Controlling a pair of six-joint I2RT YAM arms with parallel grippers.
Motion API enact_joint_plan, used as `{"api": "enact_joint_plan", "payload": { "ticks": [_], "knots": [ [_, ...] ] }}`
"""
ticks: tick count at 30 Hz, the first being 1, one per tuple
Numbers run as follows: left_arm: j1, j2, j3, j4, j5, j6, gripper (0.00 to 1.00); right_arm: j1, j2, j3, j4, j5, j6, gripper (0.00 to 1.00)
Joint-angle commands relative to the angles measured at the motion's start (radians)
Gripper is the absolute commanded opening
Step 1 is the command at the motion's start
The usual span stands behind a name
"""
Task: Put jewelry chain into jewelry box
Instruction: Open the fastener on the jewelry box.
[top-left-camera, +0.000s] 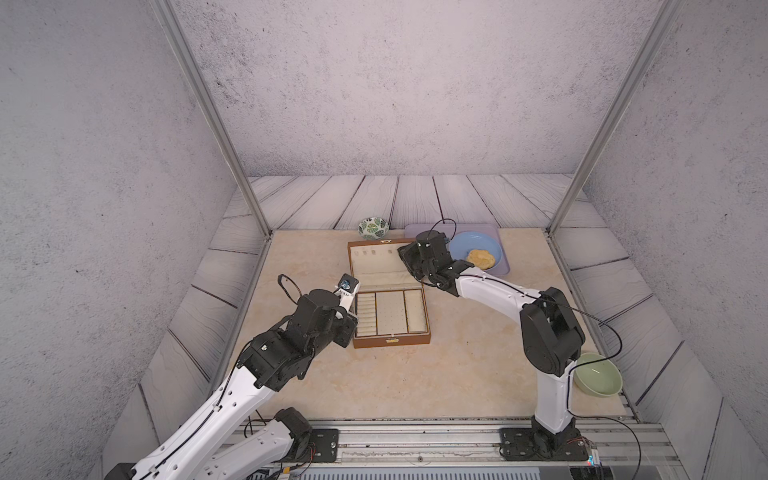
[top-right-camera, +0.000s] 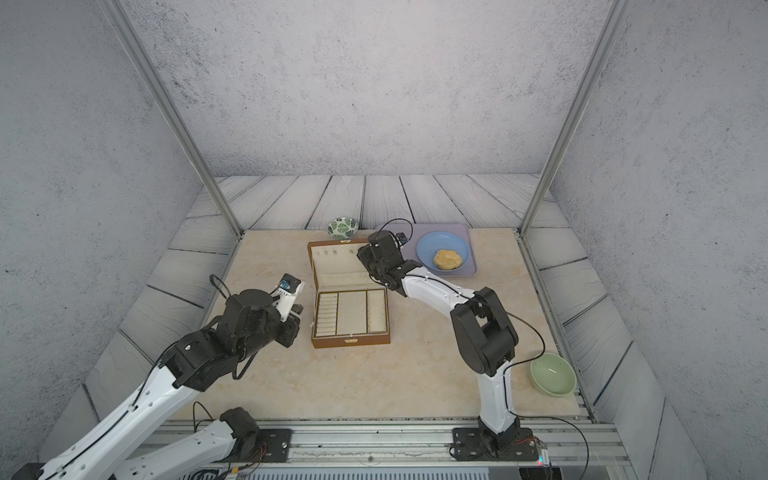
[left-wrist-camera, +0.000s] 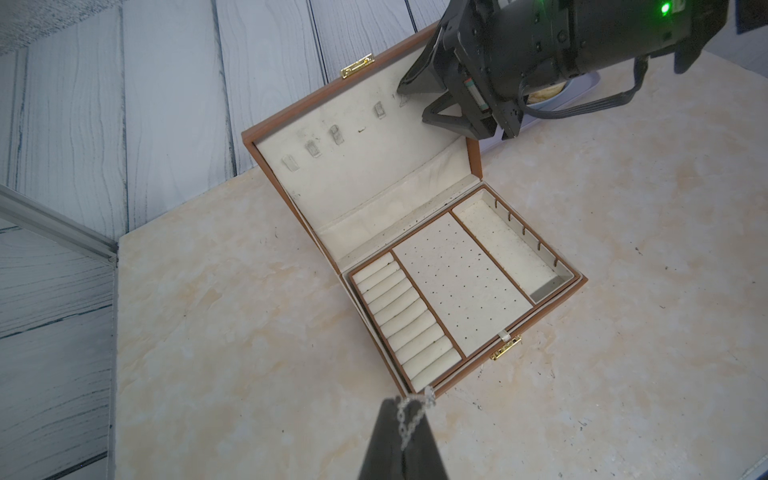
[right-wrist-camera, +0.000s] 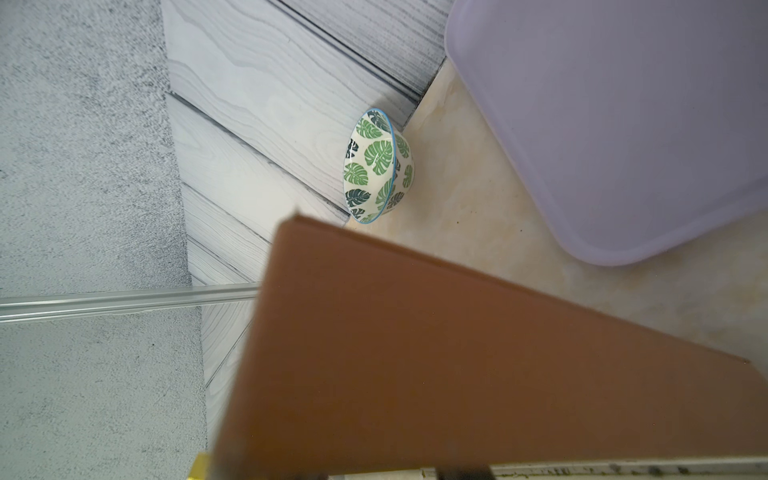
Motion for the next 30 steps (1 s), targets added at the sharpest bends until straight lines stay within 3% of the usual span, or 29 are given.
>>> {"api": "enact_joint_plan", "payload": {
  "ticks": [1, 20, 30],
  "knots": [
    [0.006, -0.003, -0.012, 0.014, 0.006, -0.012, 0.0, -0.006, -0.004, -0.028, -0.042, -0.014, 0.004, 0.42],
    [0.006, 0.011, -0.006, 0.022, 0.013, -0.015, 0.0, -0.004, -0.034, -0.05, -0.056, -0.02, -0.017, 0.41],
    [0.006, 0.058, 0.048, -0.001, 0.022, 0.015, 0.0, -0.007, -0.136, 0.024, -0.135, -0.046, -0.267, 0.48]
  ]
}}
